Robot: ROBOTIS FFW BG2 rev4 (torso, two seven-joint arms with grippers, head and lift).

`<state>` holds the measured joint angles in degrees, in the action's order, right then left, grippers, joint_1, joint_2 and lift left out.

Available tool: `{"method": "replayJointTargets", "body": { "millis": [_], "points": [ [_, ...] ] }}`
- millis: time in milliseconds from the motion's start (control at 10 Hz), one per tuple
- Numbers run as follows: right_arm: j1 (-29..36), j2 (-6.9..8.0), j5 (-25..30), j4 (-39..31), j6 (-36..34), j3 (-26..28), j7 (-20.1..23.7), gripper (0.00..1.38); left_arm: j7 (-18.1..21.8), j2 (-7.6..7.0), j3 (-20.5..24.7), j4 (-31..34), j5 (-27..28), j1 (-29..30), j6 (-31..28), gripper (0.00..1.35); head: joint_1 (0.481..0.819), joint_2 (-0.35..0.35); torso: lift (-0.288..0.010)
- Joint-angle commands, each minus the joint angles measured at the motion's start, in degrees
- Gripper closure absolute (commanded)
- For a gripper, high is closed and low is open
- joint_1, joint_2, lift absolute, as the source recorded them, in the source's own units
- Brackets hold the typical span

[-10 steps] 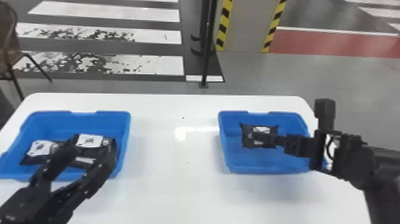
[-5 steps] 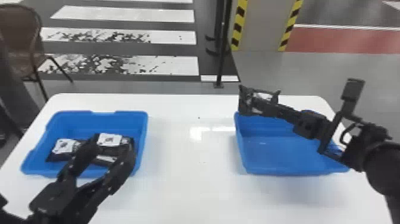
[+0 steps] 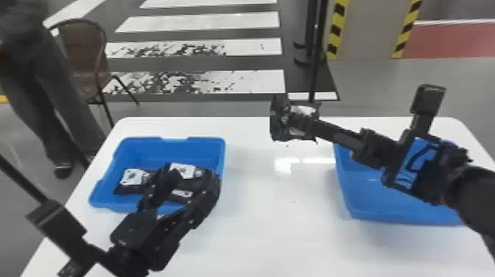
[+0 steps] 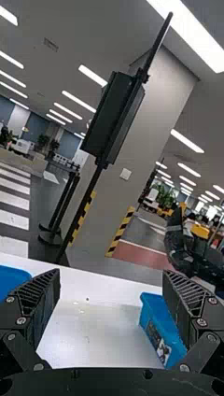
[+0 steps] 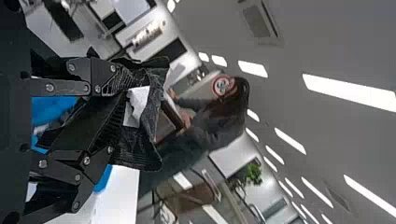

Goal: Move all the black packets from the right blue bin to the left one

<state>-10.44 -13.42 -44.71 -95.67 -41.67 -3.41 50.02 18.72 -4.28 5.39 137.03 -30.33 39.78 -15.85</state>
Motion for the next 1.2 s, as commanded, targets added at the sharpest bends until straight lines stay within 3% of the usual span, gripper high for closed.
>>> {"method": "replayJointTargets", "body": {
  "millis": [0, 300, 500, 1100],
  "points": [
    [-1.09, -0.12, -3.74, 1.39, 0.05, -5.16, 0.17, 1.11, 0.0, -0.11, -0.82, -1.26, -2.58, -0.83, 2.36, 0.23, 0.695, 0.141, -0.14],
    [-2.22, -0.38, -7.28, 1.53, 0.05, -10.41, 0.26, 1.11, -0.26, -0.38, -2.53, -2.11, -6.8, -2.94, 7.14, 0.23, 0.695, 0.223, -0.14],
    [-2.64, -0.38, -7.85, 1.67, 0.05, -11.55, 0.26, 1.11, -0.35, -0.64, -3.33, -2.53, -7.72, -3.22, 7.0, 0.23, 0.695, 0.241, -0.14],
    [-3.9, -0.56, -11.39, 3.36, -0.37, -16.35, 0.26, 1.11, -0.26, -1.43, -5.62, -2.67, -9.54, -3.92, 6.44, 0.23, 0.695, 0.241, -0.14]
  ]
}}
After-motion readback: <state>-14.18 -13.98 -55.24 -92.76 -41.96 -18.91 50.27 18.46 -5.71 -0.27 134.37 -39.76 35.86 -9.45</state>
